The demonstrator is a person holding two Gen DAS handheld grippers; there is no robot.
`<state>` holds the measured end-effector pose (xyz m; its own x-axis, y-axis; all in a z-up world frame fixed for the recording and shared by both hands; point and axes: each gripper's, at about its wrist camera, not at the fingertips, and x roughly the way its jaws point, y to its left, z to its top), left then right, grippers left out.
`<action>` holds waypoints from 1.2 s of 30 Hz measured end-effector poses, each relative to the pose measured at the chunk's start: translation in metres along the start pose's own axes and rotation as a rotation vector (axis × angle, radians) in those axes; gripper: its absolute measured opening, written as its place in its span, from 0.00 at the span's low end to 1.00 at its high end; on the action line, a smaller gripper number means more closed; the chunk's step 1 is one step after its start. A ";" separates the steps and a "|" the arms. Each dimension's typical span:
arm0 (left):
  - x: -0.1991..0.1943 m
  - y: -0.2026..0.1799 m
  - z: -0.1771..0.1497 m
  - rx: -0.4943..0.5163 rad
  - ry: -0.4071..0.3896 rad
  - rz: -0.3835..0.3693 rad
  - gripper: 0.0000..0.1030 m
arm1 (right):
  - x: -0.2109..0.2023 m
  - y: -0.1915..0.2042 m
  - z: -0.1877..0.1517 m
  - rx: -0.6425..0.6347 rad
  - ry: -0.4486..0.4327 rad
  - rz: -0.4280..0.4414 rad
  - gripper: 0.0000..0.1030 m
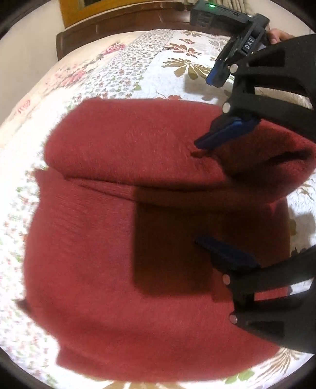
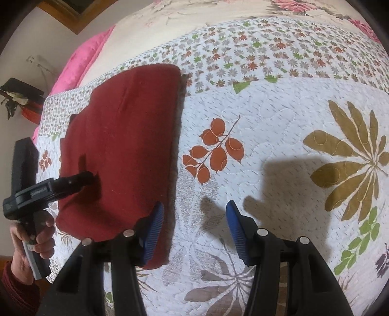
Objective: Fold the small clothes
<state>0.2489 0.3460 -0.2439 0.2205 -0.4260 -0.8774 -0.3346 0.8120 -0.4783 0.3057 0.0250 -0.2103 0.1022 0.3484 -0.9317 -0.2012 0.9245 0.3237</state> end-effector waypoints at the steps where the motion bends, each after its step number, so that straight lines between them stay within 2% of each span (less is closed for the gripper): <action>1: 0.003 -0.001 0.001 -0.009 0.010 -0.024 0.73 | 0.001 0.000 0.000 -0.001 0.001 0.003 0.53; 4: 0.011 -0.005 0.004 -0.010 0.022 -0.048 0.72 | 0.002 0.001 -0.001 -0.003 0.006 0.007 0.53; 6: 0.013 -0.007 0.006 -0.015 0.022 -0.039 0.60 | 0.004 0.001 -0.001 -0.005 0.008 0.003 0.53; 8: 0.011 -0.010 0.008 -0.016 0.013 -0.045 0.38 | 0.004 -0.002 -0.001 0.005 0.008 0.003 0.53; 10: 0.007 -0.015 0.007 -0.012 0.000 -0.042 0.31 | 0.005 -0.004 0.000 0.017 0.008 0.004 0.53; 14: -0.012 -0.020 0.001 0.002 -0.042 -0.064 0.23 | 0.007 -0.004 0.000 0.023 0.012 0.003 0.53; 18: -0.025 -0.027 -0.001 0.044 -0.088 -0.120 0.21 | 0.012 0.001 -0.001 0.019 0.021 0.004 0.53; 25: -0.054 -0.029 -0.005 0.064 -0.190 -0.160 0.18 | 0.014 0.011 0.002 0.003 0.025 0.006 0.53; 32: -0.108 -0.017 -0.017 0.138 -0.320 -0.084 0.18 | 0.014 0.010 0.003 0.003 0.023 0.008 0.53; 36: -0.137 0.020 -0.020 0.129 -0.360 -0.020 0.18 | 0.018 0.021 0.005 -0.011 0.032 0.018 0.53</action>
<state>0.1935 0.4131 -0.1340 0.5409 -0.2937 -0.7882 -0.2137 0.8583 -0.4665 0.3077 0.0510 -0.2194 0.0672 0.3599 -0.9306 -0.2137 0.9162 0.3389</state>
